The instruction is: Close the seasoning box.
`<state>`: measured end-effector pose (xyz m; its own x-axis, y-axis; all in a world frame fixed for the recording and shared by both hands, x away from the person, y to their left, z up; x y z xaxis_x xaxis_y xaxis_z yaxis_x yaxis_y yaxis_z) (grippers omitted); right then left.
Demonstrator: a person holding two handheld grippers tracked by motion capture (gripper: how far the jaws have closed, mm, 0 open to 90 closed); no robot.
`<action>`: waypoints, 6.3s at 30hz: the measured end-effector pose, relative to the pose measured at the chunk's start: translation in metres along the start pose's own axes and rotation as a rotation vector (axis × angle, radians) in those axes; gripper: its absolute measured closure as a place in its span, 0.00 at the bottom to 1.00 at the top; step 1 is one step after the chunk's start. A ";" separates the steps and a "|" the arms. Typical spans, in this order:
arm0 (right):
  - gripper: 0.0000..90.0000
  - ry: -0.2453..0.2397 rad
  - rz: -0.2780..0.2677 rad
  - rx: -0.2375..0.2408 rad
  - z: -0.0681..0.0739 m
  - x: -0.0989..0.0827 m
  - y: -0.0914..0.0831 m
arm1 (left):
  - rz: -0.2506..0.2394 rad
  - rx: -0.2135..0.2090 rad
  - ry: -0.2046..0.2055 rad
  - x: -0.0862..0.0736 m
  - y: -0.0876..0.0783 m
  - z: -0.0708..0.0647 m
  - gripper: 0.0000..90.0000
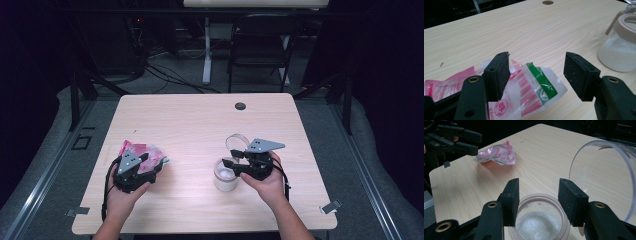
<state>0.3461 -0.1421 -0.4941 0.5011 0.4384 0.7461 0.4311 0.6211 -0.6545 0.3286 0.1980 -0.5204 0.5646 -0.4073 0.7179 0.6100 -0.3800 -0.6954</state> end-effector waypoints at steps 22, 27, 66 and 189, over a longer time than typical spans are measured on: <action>0.67 0.003 -0.032 -0.018 0.000 0.007 -0.020 | 0.029 -0.001 -0.002 -0.005 0.011 -0.002 0.43; 0.71 0.001 -0.047 -0.023 -0.002 0.009 -0.028 | 0.035 0.003 0.001 -0.005 0.011 -0.001 0.43; 1.00 0.071 -0.053 -0.122 -0.034 0.001 -0.061 | 0.038 0.015 -0.010 -0.007 0.012 0.003 0.44; 0.90 0.002 0.056 0.054 -0.022 -0.006 -0.003 | 0.114 -0.313 0.172 0.061 0.063 -0.125 0.99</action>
<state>0.3588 -0.1605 -0.4991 0.5250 0.4721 0.7082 0.3613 0.6298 -0.6876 0.3316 0.0451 -0.5241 0.5014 -0.5851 0.6374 0.3337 -0.5489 -0.7664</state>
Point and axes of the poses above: each handheld gripper's, and its own axes: y roughly forward along the jaws, x roughly out of its top, z roughly to its left, the point moved 3 cm from there along y, roughly forward along the jaws, and after that the axes turned 14 degrees about z, right-handed, at the moved point
